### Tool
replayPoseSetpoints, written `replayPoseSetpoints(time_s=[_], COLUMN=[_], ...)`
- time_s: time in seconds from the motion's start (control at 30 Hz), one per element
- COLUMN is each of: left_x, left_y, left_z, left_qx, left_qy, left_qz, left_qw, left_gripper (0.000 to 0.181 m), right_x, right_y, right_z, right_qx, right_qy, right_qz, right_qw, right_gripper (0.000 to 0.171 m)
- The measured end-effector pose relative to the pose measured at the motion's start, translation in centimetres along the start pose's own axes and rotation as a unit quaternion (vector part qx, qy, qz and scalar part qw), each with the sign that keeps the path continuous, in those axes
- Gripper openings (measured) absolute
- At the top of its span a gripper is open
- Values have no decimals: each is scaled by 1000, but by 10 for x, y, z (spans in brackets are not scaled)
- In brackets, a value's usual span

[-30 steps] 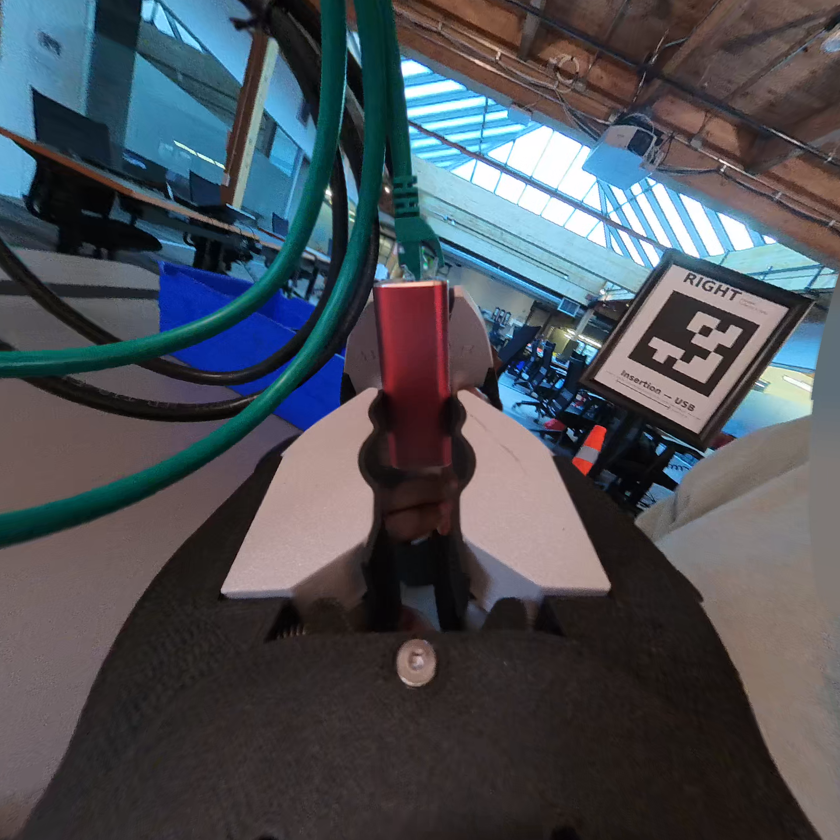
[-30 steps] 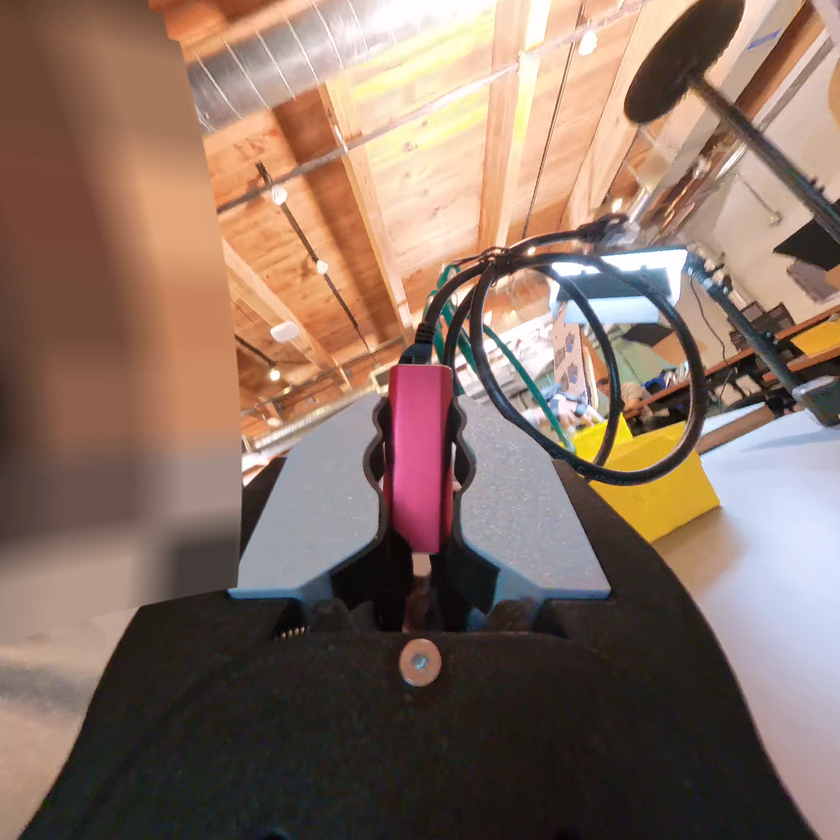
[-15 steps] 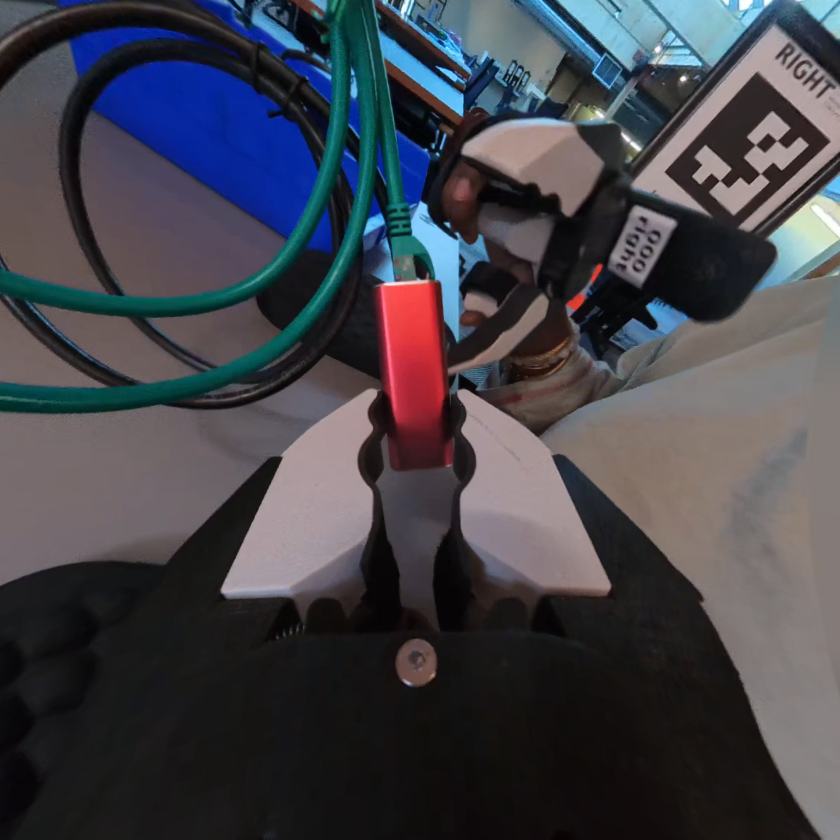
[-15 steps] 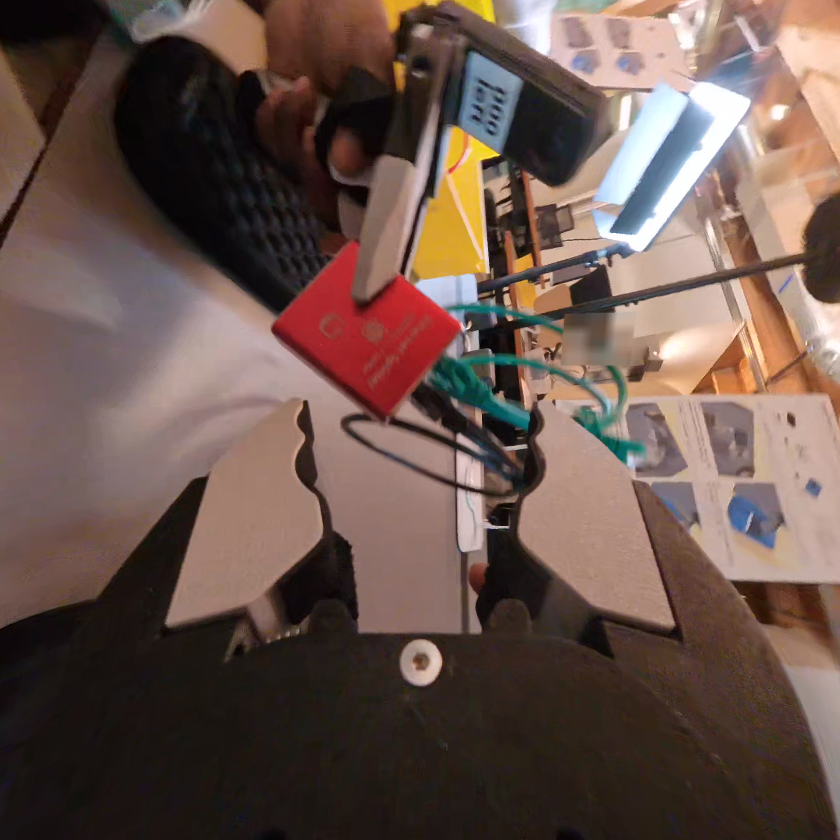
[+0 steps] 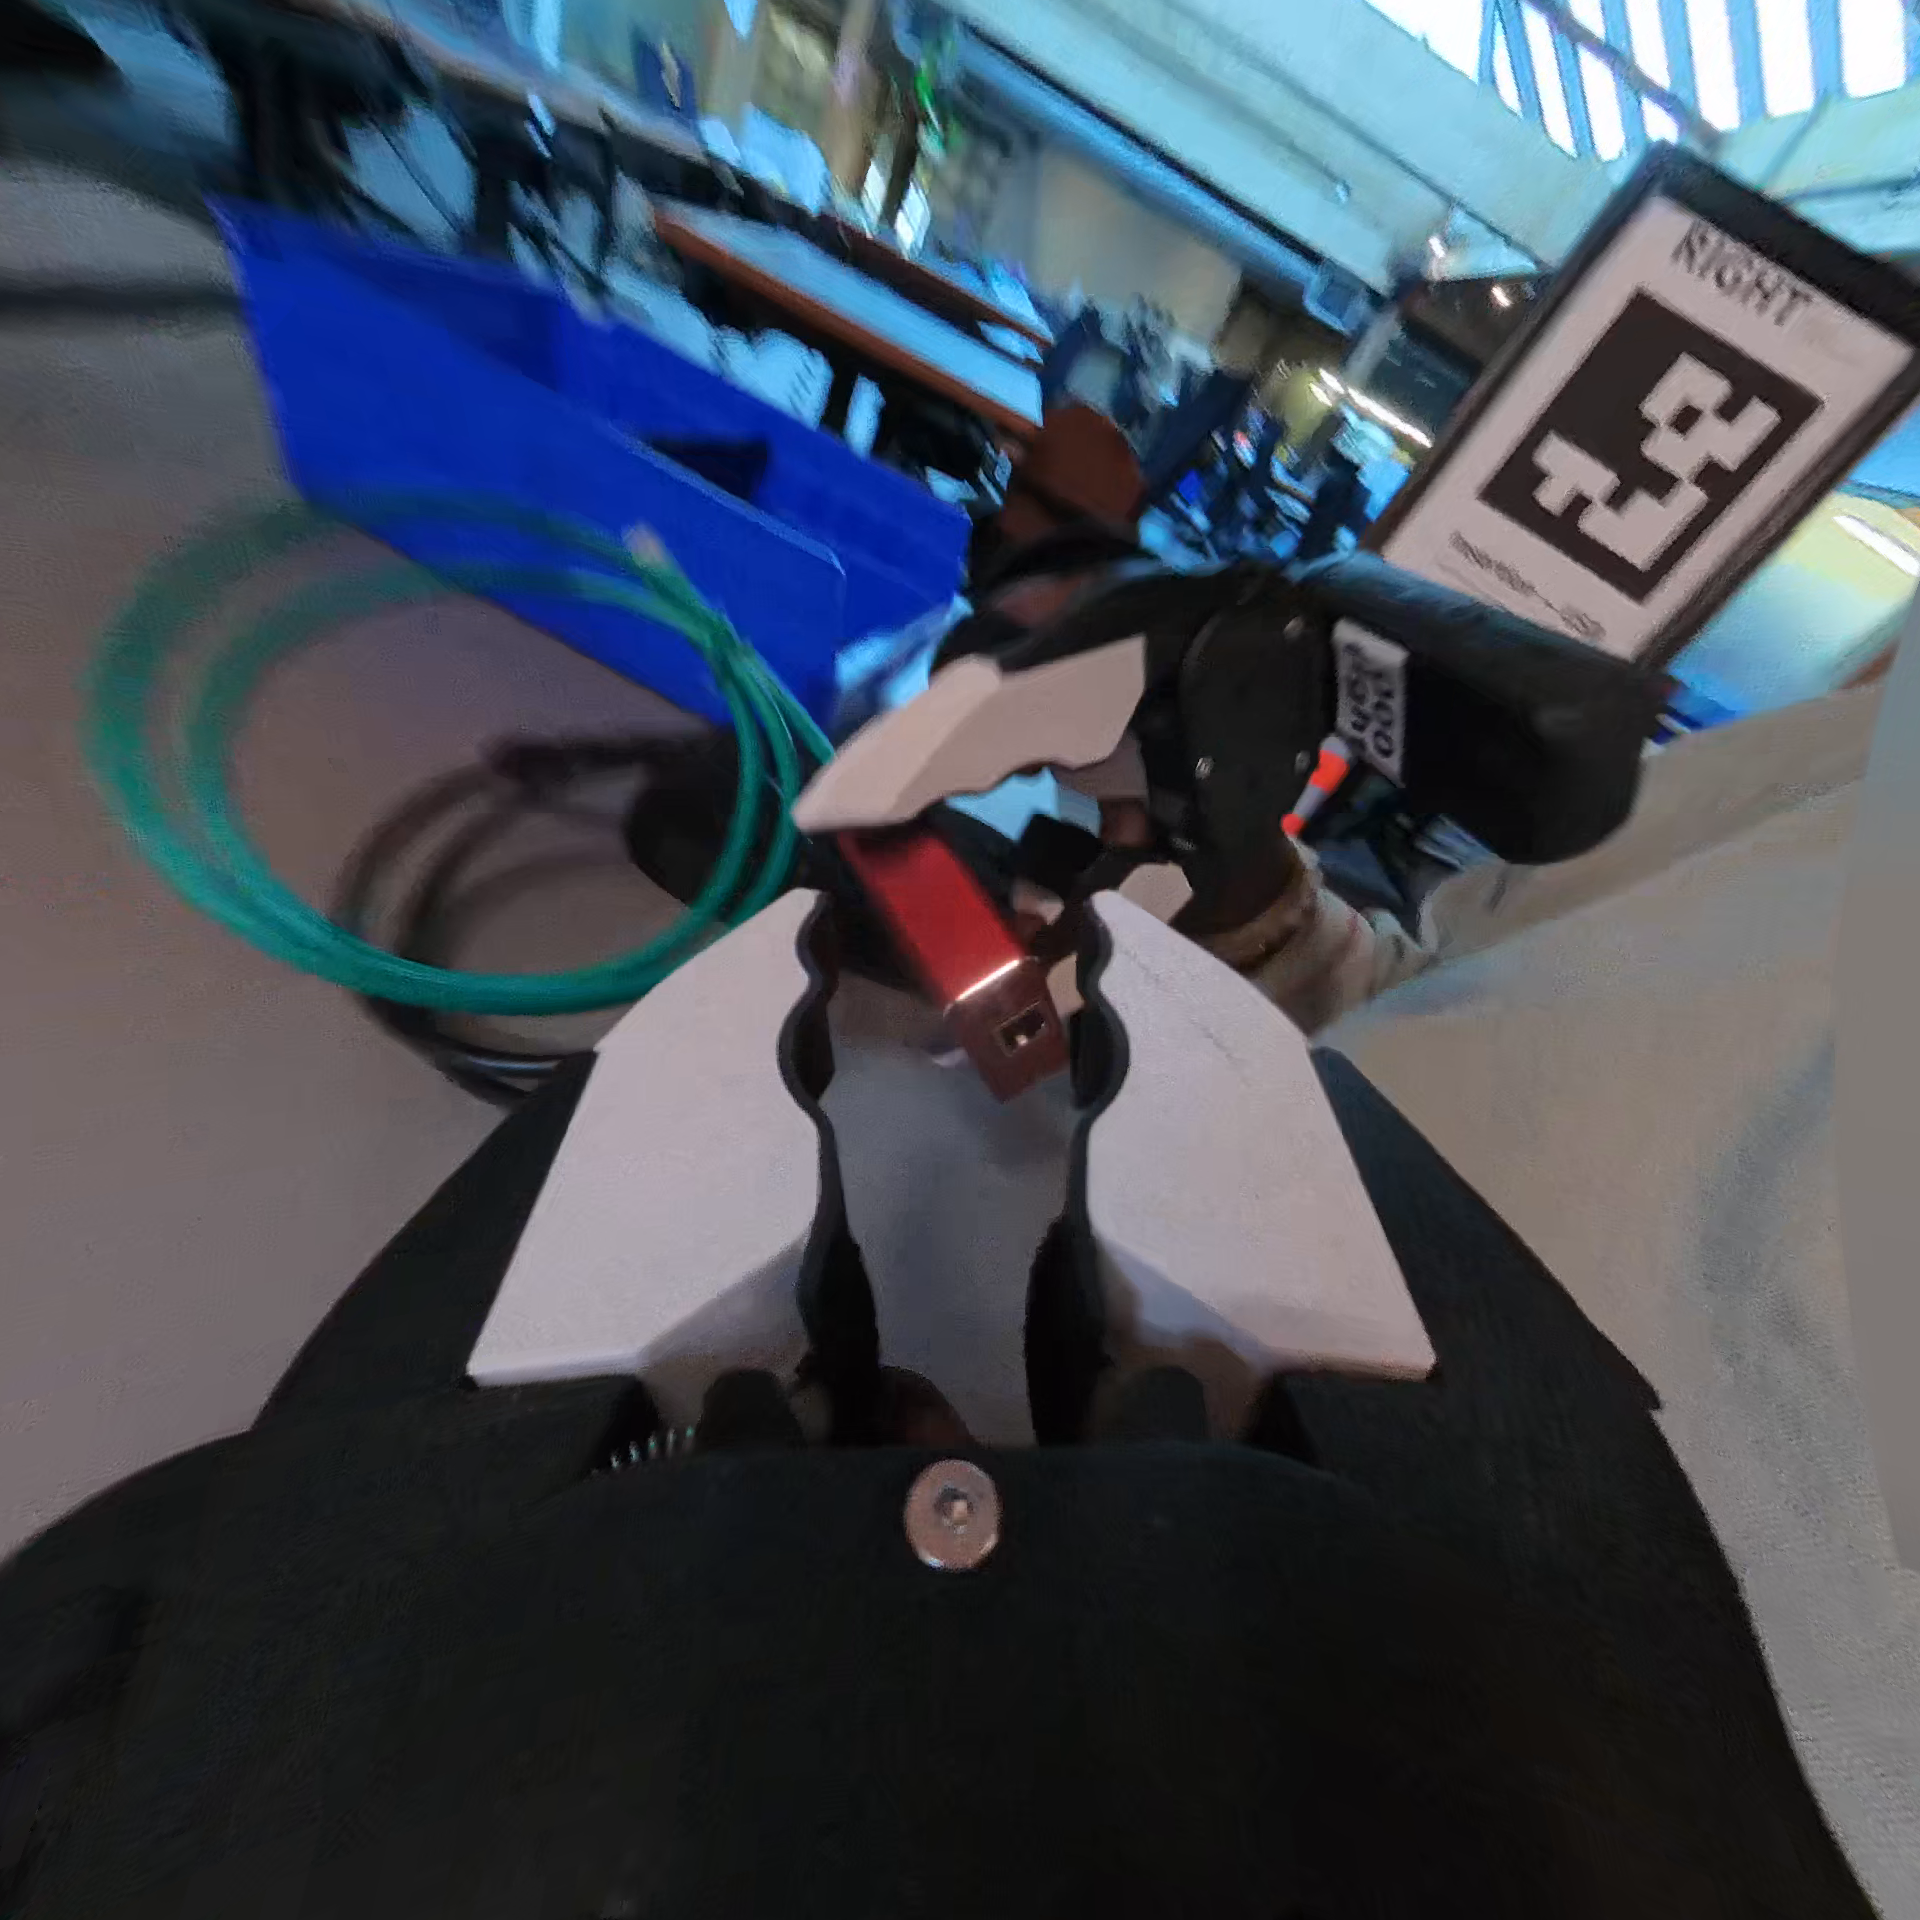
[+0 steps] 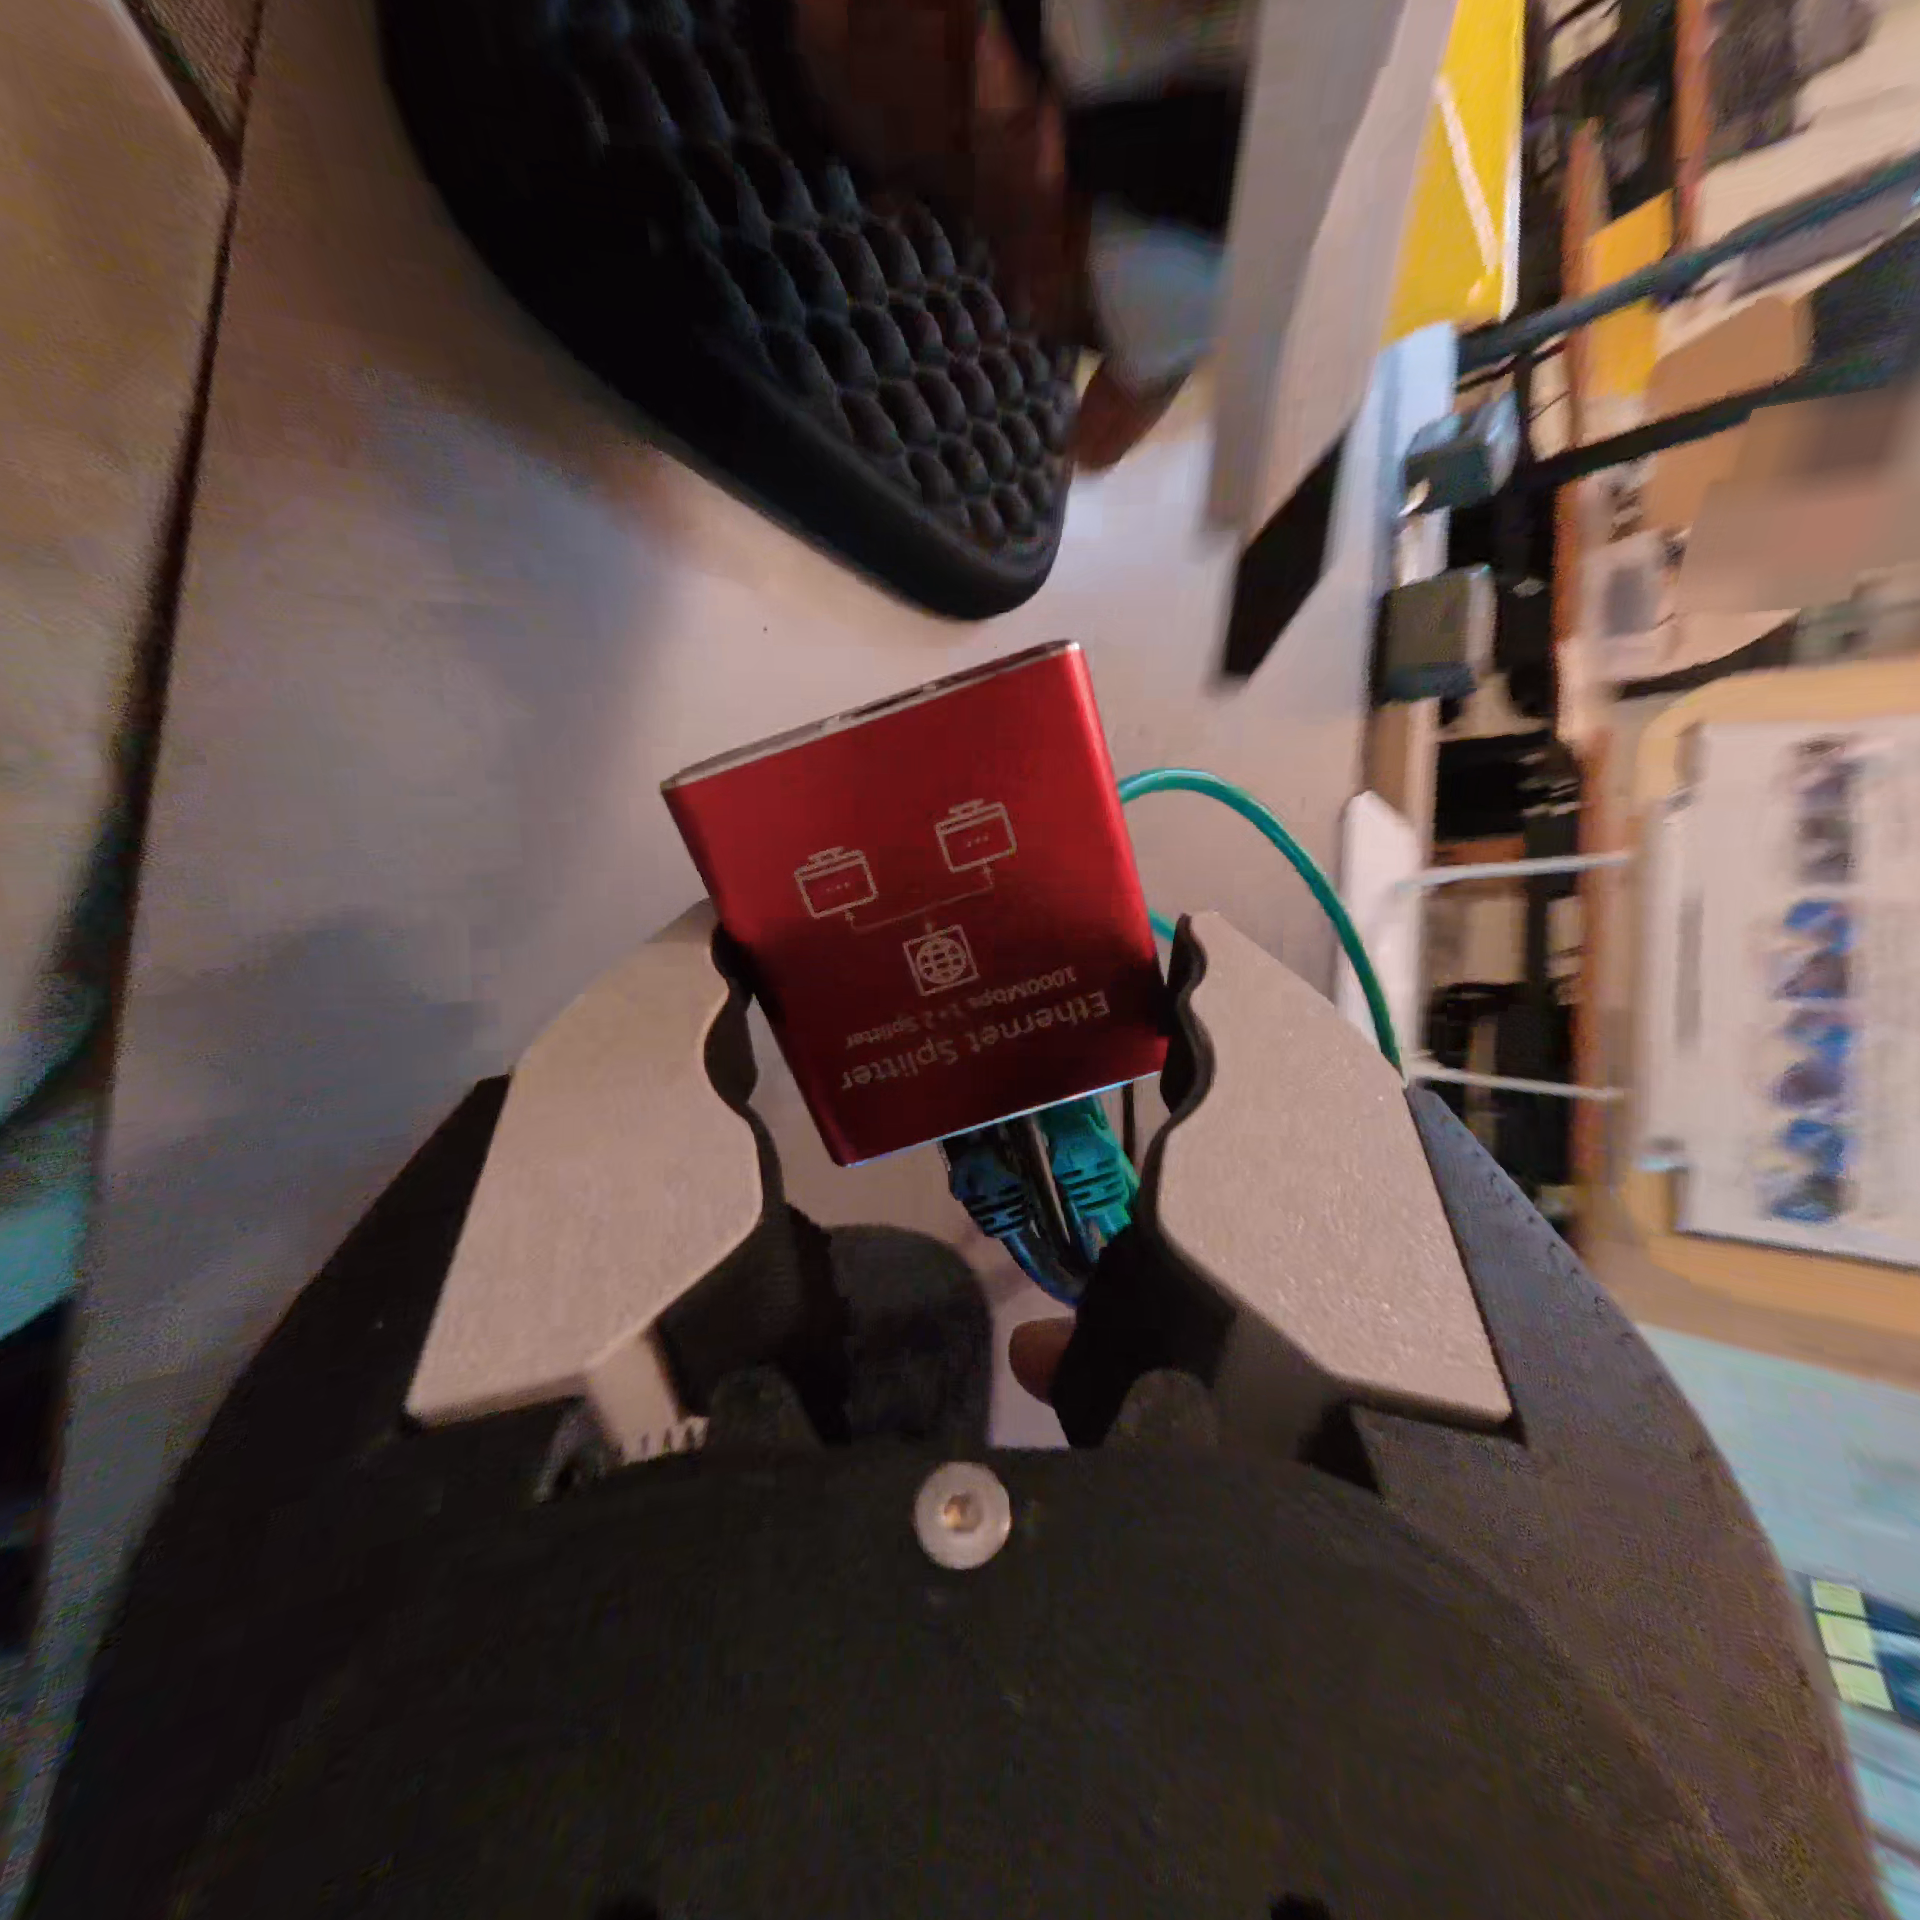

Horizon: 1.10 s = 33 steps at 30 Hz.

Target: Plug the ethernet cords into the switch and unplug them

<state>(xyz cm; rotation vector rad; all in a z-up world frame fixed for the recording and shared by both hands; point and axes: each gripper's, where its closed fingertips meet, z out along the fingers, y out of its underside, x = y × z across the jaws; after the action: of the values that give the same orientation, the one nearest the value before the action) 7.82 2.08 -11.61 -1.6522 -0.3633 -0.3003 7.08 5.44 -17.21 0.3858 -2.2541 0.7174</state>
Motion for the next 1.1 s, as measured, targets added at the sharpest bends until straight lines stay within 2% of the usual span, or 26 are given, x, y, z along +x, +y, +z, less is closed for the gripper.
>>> replayPoseSetpoints(time_s=[0.03, 0.17, 0.27, 0.37, 0.5, 0.67, 0.73, 0.8, 0.87, 0.97, 1.0, 1.1], left_x=[-3, -5, -3, 1, -2, -4, -21, -44, -66, -101, -111, -140], left_y=[-12, -52, -66, -72, -75, -73, -64, -50, -33, -14, -12, -16], left_z=[-12, -64, -98, -126, -173, -233, -263, -295, -315, -343, -345, -351], left_qx=[25, 113, 134, 125, 88, 71, 48, 9, -33, -148, -176, -199], left_qy=[-22, -101, -157, -203, -313, -412, -483, -565, -613, -680, -678, -668], left_qz=[17, 86, 122, 157, 194, 208, 185, 158, 128, 167, 194, 210], left_qw=[999, 985, 971, 959, 926, 884, 854, 810, 779, 698, 687, 686], left_gripper=[44, 44, 43, 43, 44, 44, 44, 44, 44, 43, 41, 30], right_x=[-2, -7, -7, -12, -22, -22, -19, -9, 3, 19, 23, 31], right_y=[6, 22, 23, 25, 33, 30, 27, 24, 18, 6, 3, 1], right_z=[-1, 1, 6, 14, 31, 38, 36, 32, 25, 9, 3, -10], right_qx=[8, 40, 47, 39, -12, 2, 21, 47, 83, 145, 162, 182], right_qy=[-17, -56, -60, -75, -91, -89, -83, -60, -31, -4, 1, 18], right_qz=[34, 121, 140, 158, 141, 157, 166, 176, 188, 206, 211, 213], right_qw=[999, 990, 987, 984, 986, 984, 982, 981, 978, 968, 964, 960], right_gripper=[78, 78, 78, 78, 79, 80, 80, 86, 89, 93, 92, 88])
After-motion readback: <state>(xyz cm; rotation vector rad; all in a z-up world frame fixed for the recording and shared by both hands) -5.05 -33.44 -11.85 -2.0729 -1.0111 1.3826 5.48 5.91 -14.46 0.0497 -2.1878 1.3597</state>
